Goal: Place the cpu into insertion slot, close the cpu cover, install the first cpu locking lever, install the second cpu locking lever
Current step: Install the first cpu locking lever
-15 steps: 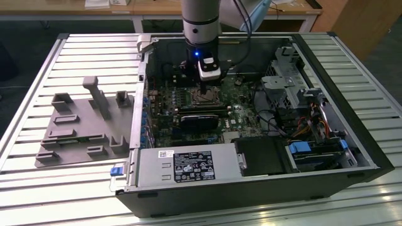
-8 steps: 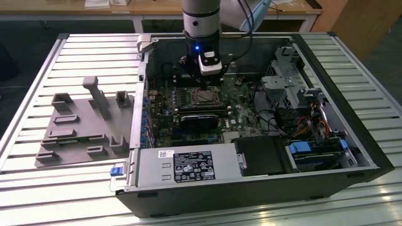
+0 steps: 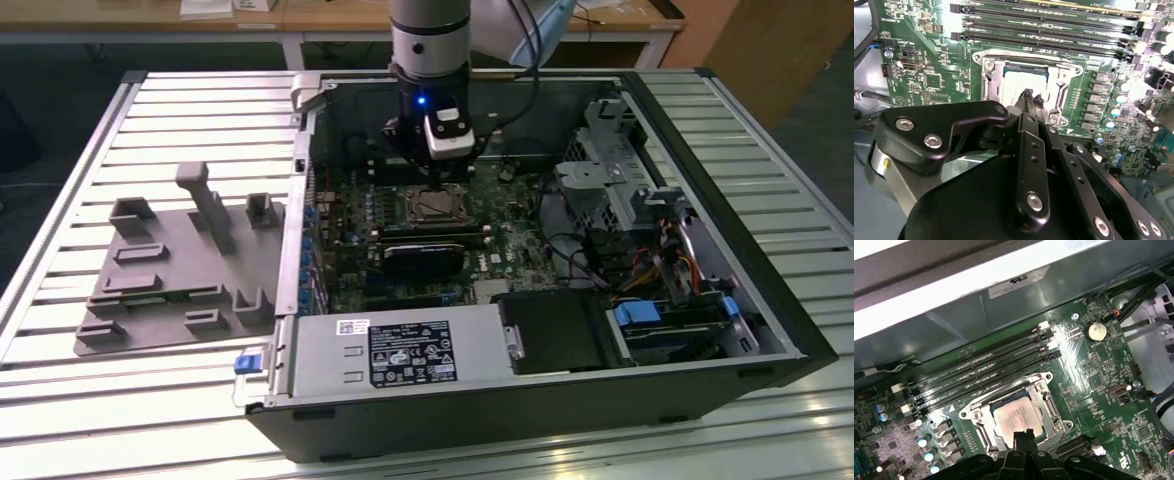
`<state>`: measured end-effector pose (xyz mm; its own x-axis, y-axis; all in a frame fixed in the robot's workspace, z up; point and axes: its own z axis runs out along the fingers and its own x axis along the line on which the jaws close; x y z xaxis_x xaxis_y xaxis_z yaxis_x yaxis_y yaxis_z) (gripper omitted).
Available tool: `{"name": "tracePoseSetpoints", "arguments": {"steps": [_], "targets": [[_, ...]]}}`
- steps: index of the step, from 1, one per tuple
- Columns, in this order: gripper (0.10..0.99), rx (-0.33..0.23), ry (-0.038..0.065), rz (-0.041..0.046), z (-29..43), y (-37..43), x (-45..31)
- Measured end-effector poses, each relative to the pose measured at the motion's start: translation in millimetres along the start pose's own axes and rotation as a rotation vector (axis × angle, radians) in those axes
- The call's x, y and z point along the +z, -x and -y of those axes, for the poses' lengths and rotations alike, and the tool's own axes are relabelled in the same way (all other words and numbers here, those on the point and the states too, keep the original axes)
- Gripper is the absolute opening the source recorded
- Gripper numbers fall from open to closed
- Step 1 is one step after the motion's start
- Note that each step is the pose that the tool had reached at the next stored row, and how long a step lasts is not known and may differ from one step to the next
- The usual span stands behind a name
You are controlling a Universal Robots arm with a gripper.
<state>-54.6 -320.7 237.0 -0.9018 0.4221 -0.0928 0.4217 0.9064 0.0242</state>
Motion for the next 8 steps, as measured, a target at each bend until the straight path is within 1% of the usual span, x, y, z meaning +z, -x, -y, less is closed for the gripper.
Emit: {"name": "tracePoseSetpoints", "arguments": {"steps": [3,6,8], "targets": [[0.102,0.0,0.0,-0.0006,-1.3,3.2,0.3],[0.102,-0.009,0.0,-0.0008,-1.5,3.5,0.1],[0.102,-0.017,0.001,-0.001,-1.5,3.6,-1.5]]}}
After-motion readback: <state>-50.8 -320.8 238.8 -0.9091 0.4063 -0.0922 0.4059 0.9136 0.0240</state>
